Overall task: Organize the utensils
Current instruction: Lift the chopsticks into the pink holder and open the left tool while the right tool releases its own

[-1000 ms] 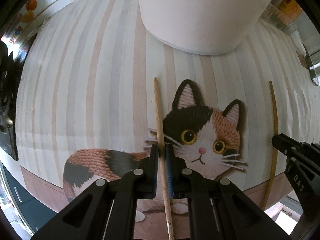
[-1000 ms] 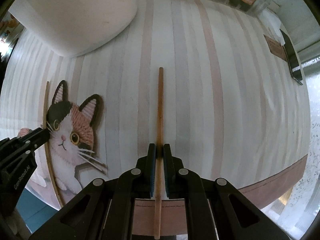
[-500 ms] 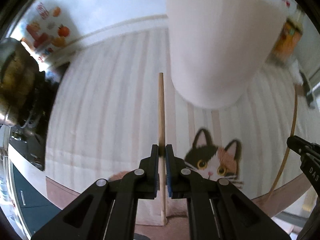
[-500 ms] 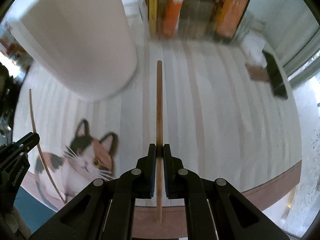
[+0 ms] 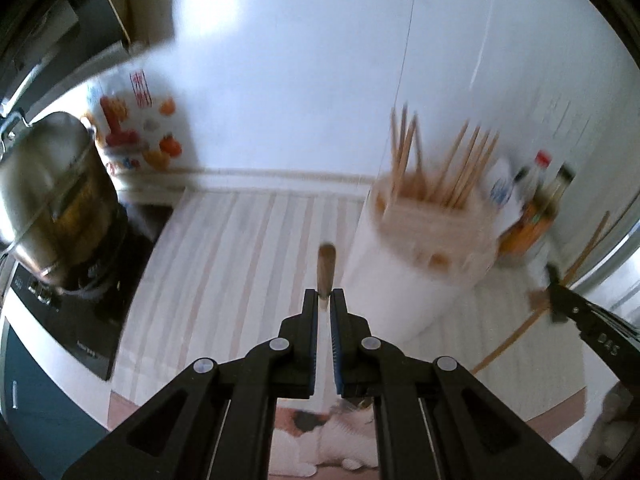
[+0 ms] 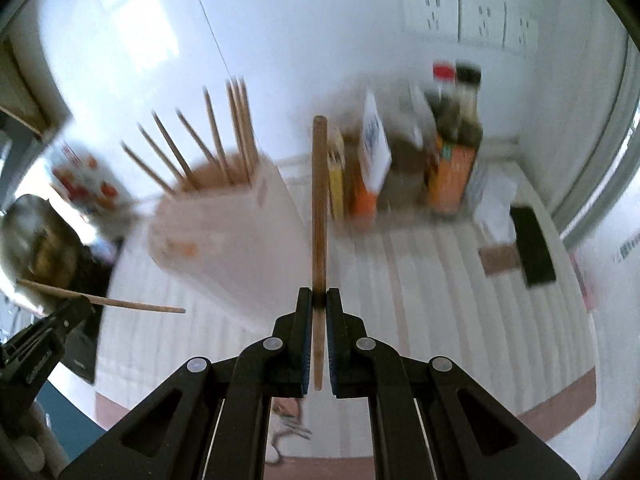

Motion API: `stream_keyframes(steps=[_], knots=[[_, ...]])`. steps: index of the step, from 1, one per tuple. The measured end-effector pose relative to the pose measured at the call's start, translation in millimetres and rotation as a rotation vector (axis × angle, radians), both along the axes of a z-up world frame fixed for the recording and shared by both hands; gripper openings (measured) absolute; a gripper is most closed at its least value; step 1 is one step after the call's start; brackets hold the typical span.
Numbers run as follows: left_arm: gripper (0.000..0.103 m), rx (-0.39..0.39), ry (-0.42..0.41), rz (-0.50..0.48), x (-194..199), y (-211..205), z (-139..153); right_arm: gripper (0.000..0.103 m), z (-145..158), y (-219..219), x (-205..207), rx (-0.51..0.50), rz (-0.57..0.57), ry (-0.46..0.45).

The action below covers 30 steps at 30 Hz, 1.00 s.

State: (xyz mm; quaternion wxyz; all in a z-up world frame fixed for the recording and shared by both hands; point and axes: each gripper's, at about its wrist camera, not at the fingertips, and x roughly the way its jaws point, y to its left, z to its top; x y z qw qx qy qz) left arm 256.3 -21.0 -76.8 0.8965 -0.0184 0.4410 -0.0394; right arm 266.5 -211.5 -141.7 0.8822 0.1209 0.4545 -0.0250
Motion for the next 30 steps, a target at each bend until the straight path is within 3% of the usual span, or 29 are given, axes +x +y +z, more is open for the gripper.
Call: stream_keyframes(steps=[4,14,22,30], knots=[[0.003,-0.057,-0.061,-0.016,0,4,43,0.007,42,-5,13,0.036,0.007,-0.083],[0.003,-0.15,-0.162,-0.066,7,5,111,0.007,120,-4,40,0.085,0.028,-0.223],[0.003,-0.179,-0.185,-0.089,41,-16,131,0.007,130,-8,81,0.095,0.01,-0.252],[0.003,-0.144,-0.181,-0.108,90,-43,125,0.007,120,-12,127,0.105,-0.002,-0.227]])
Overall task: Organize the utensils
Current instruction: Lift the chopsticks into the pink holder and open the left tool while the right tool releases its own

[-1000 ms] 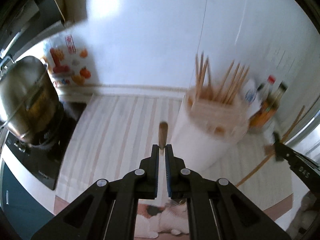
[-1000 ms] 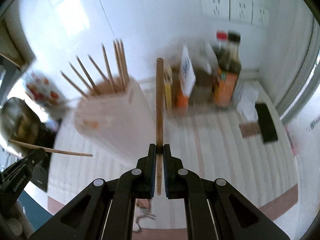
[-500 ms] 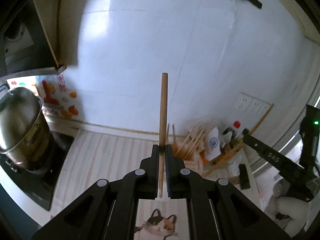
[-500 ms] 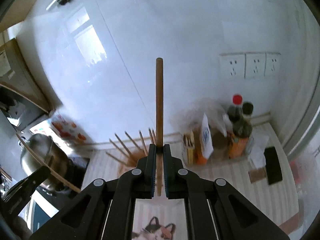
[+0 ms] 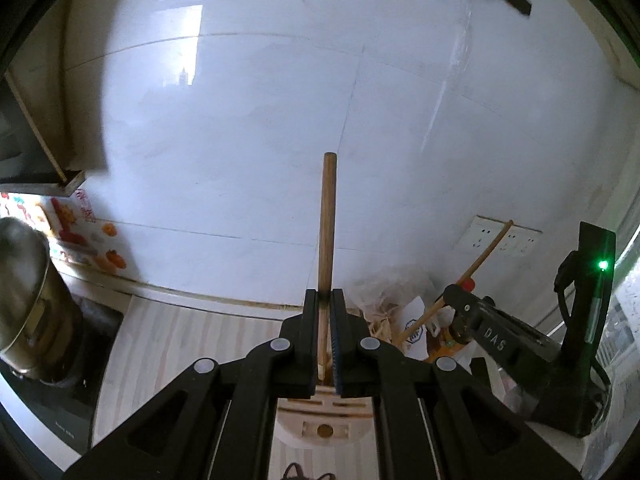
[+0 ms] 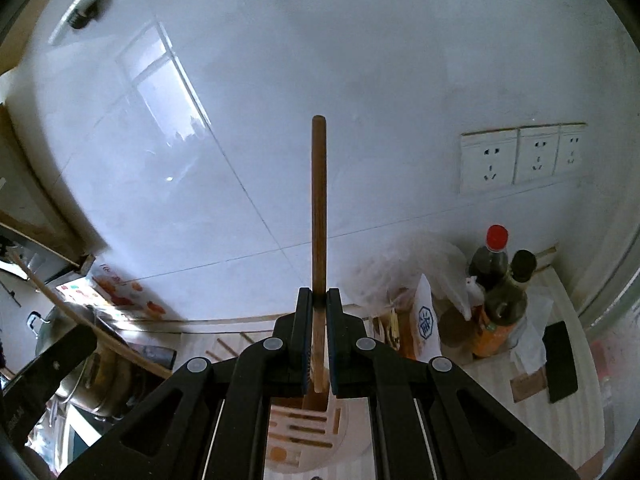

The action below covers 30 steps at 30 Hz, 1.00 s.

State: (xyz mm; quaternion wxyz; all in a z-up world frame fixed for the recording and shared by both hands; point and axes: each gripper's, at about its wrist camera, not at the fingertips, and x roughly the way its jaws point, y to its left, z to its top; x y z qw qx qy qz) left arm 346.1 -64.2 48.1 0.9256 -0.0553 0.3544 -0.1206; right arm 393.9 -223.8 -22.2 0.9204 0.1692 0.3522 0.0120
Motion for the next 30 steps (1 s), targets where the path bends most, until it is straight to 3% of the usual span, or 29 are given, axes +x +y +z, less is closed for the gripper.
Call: stream_keyframes(steps=[12,21,27,29,30], knots=[[0.003,0.041,0.127,-0.028,42,-20,-54,0.007,-44,11,30,0.006,0.045,0.105],[0.005,0.029,0.211,-0.022,47,-13,-80,0.008,-67,20,35,0.025,0.115,0.196],[0.009,0.079,0.217,0.039,35,-3,-77,0.029,-69,18,28,0.035,0.124,0.204],[0.017,0.103,0.203,0.066,30,1,-74,0.035,-66,16,22,0.033,0.12,0.192],[0.036,0.123,0.195,0.084,27,4,-73,0.036,-65,15,19,0.031,0.116,0.185]])
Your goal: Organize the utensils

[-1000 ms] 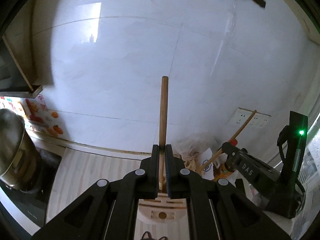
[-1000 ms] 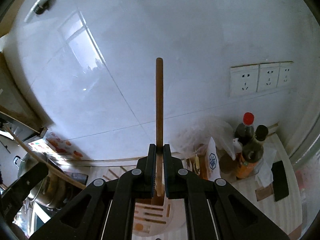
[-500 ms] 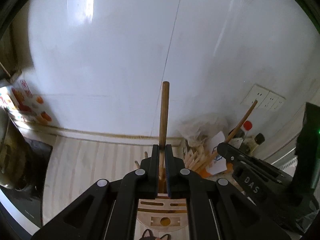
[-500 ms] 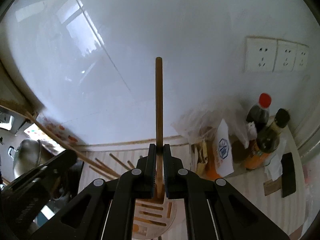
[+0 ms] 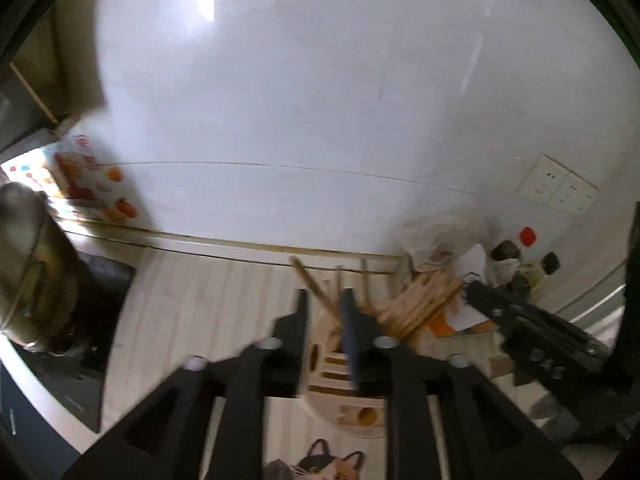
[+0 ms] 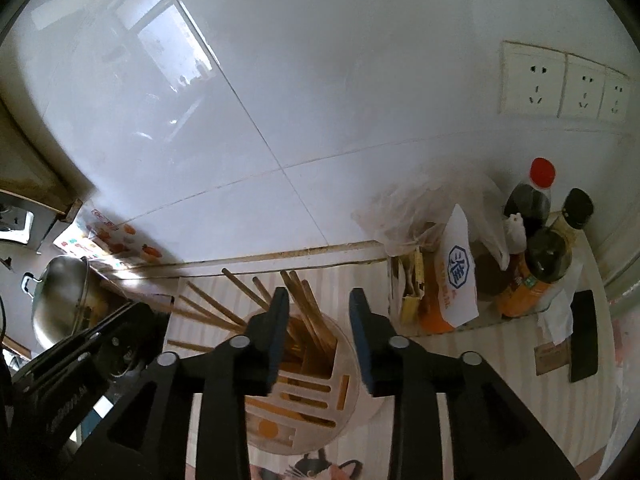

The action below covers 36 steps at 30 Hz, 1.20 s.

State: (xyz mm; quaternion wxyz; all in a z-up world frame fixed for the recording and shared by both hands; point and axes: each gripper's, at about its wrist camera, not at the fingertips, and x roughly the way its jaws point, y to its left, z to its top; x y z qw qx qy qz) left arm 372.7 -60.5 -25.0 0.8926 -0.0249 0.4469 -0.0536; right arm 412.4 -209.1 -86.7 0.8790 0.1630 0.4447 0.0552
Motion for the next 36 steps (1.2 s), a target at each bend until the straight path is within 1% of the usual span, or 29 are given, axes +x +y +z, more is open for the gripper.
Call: stream_keyframes(steps=[1,2,3,6,7,8,10,12,13,14,15,17,20,24,28,32,36], knots=[[0.06,0.012,-0.007,0.014,-2,3,0,0.04,1,-2,-2,-0.004,-0.003,-0.004],[0.07,0.025,-0.02,0.032,-5,6,1,0.045,3,-2,-6,-0.016,-0.007,-0.012],[0.073,0.041,-0.04,0.05,-10,9,1,0.047,4,-3,-11,-0.032,-0.015,-0.022],[0.074,0.081,-0.053,0.07,-20,14,-3,0.053,5,-5,-24,-0.088,-0.034,-0.038],[0.081,0.093,-0.052,0.074,-23,14,-5,0.056,3,-5,-28,-0.112,-0.042,-0.039],[0.084,0.111,-0.049,0.08,-26,15,-10,0.059,2,-5,-31,-0.132,-0.047,-0.04],[0.092,0.121,-0.047,0.086,-30,16,-16,0.062,-3,-4,-37,-0.17,-0.052,-0.034],[0.093,0.141,-0.05,0.089,-36,14,-25,0.065,-10,-3,-42,-0.209,-0.053,-0.028],[0.094,0.156,-0.055,0.093,-38,14,-27,0.069,-13,-3,-44,-0.224,-0.053,-0.025],[0.096,0.174,-0.06,0.099,-41,13,-31,0.077,-16,-2,-47,-0.24,-0.051,-0.021],[0.103,0.189,-0.062,0.105,-44,12,-34,0.081,-19,-2,-49,-0.252,-0.049,-0.022],[0.103,0.197,-0.064,0.113,-47,14,-38,0.094,-21,-1,-54,-0.284,-0.05,-0.029],[0.103,0.203,-0.058,0.129,-54,16,-43,0.102,-23,1,-60,-0.335,-0.051,-0.042],[0.103,0.203,-0.058,0.142,-64,20,-44,0.103,-24,4,-70,-0.37,-0.046,-0.055],[0.103,0.192,-0.072,0.145,-80,25,-39,0.103,-21,7,-85,-0.369,-0.054,-0.061],[0.103,0.17,-0.096,0.131,-102,29,-26,0.103,-7,9,-111,-0.373,-0.081,-0.087],[0.103,0.155,-0.136,0.097,-133,34,-5,0.103,13,13,-145,-0.371,-0.112,-0.123]])
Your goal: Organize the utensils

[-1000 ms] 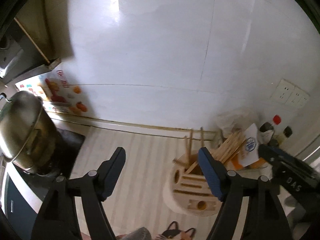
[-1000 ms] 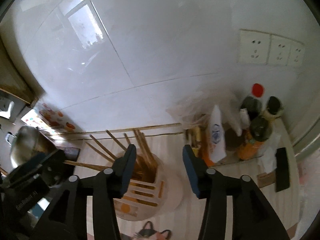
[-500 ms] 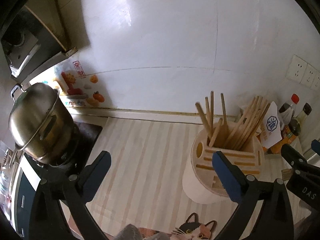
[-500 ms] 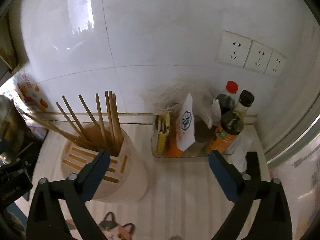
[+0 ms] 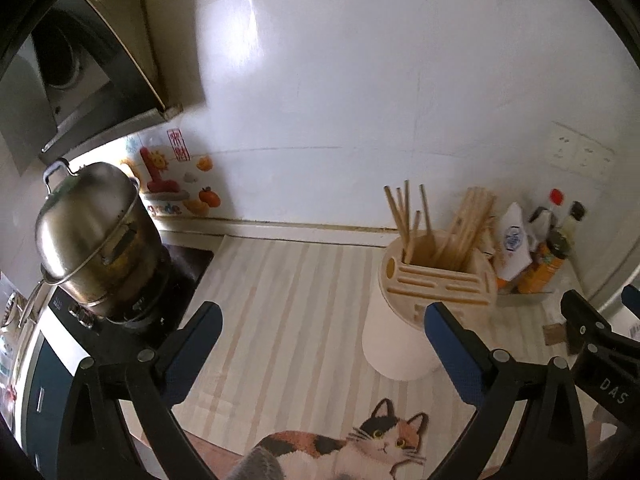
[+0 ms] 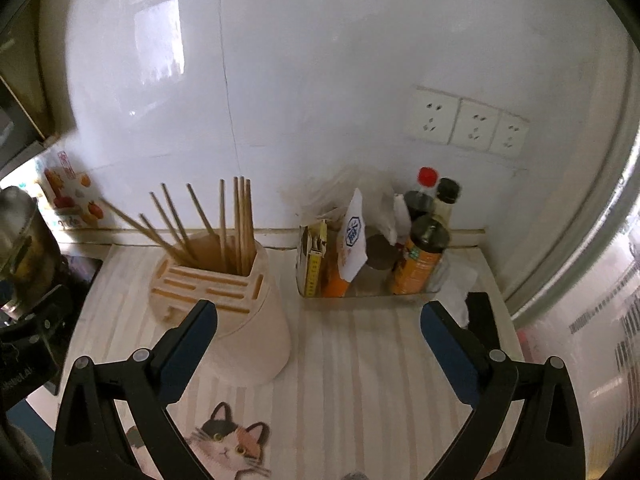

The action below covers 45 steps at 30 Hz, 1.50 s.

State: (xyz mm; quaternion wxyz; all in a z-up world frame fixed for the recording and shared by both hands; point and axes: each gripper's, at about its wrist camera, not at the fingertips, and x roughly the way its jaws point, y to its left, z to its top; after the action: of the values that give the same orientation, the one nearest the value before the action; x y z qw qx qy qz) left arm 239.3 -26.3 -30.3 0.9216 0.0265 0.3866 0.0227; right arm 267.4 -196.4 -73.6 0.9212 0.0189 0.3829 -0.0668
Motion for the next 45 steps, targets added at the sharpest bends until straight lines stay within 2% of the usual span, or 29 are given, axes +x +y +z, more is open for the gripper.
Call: stream_keyframes(steps=[9,14,18,31,45], knots=[[0.103,-0.02,-0.076,-0.063,-80,25,42,0.103,47,18,-104,-0.019,-0.065,-0.106],[0.103,-0.033,-0.093,-0.086,-113,36,54,0.103,64,25,-144,-0.02,-0.09,-0.138],[0.103,-0.029,-0.089,-0.091,-125,39,58,0.103,72,30,-162,-0.01,-0.084,-0.145],[0.103,-0.031,-0.051,-0.04,-120,33,61,0.103,82,29,-154,-0.003,-0.042,-0.143],[0.103,-0.022,-0.058,-0.032,-117,25,60,0.103,82,23,-147,-0.01,-0.029,-0.137]])
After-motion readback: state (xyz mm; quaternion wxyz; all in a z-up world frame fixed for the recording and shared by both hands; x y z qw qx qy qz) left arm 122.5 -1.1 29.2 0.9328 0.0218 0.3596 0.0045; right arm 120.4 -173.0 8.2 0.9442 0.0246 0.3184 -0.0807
